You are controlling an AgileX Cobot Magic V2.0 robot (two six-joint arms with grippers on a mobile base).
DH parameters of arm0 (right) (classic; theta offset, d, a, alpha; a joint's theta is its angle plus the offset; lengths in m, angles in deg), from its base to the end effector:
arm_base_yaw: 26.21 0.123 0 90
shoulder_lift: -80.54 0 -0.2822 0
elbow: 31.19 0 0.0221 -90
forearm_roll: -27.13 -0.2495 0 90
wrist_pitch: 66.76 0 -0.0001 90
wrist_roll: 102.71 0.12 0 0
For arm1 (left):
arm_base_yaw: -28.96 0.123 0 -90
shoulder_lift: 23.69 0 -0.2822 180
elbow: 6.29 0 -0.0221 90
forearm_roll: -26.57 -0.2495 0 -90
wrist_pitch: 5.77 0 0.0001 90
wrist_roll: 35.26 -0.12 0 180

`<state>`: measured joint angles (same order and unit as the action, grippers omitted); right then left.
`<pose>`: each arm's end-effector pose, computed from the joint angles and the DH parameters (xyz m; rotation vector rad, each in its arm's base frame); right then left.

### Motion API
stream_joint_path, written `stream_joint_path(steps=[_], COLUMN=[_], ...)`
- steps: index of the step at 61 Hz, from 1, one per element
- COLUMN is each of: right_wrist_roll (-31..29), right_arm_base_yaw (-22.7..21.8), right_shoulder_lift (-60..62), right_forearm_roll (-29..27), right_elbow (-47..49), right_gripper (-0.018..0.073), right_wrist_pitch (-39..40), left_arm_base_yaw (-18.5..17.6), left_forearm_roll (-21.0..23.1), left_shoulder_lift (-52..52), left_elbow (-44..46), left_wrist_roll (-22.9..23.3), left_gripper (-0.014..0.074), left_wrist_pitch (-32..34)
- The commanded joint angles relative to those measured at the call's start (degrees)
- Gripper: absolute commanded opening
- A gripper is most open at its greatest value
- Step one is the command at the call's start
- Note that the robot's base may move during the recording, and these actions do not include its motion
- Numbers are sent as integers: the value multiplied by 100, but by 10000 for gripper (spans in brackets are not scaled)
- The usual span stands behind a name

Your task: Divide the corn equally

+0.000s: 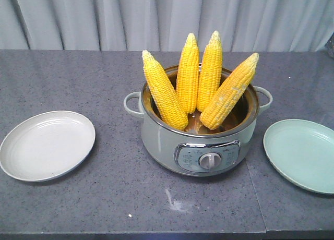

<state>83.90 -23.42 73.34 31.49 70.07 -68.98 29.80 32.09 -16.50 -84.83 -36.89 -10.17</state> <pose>0.0872 0.0039 0.2018 -0.0049 1.5389 0.0677 0.0872 0.0004 0.1986 -0.0589 1.5718 -0.0474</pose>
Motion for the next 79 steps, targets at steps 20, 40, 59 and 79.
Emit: stream_joint_path(steps=[20,40,59,79], right_wrist_roll=[-49,-49,-49,1038], right_arm_base_yaw=[-36,-36,-36,-36], right_shoulder_lift=[40,40,40,40], right_forearm_roll=[69,69,69,-1286], right_elbow=[-105,-105,-105,-105], right_gripper=[-2,-2,-2,-2], right_wrist_pitch=[438,438,438,1010], left_arm_base_yaw=[-45,-45,-45,-45], left_forearm_roll=[54,54,54,216], left_shoulder_lift=[-81,-81,-81,-81], left_elbow=[130,130,130,130], left_wrist_roll=[-2,-2,-2,622], left_gripper=[-6,-6,-6,-6], left_wrist_pitch=[440,440,512,1144])
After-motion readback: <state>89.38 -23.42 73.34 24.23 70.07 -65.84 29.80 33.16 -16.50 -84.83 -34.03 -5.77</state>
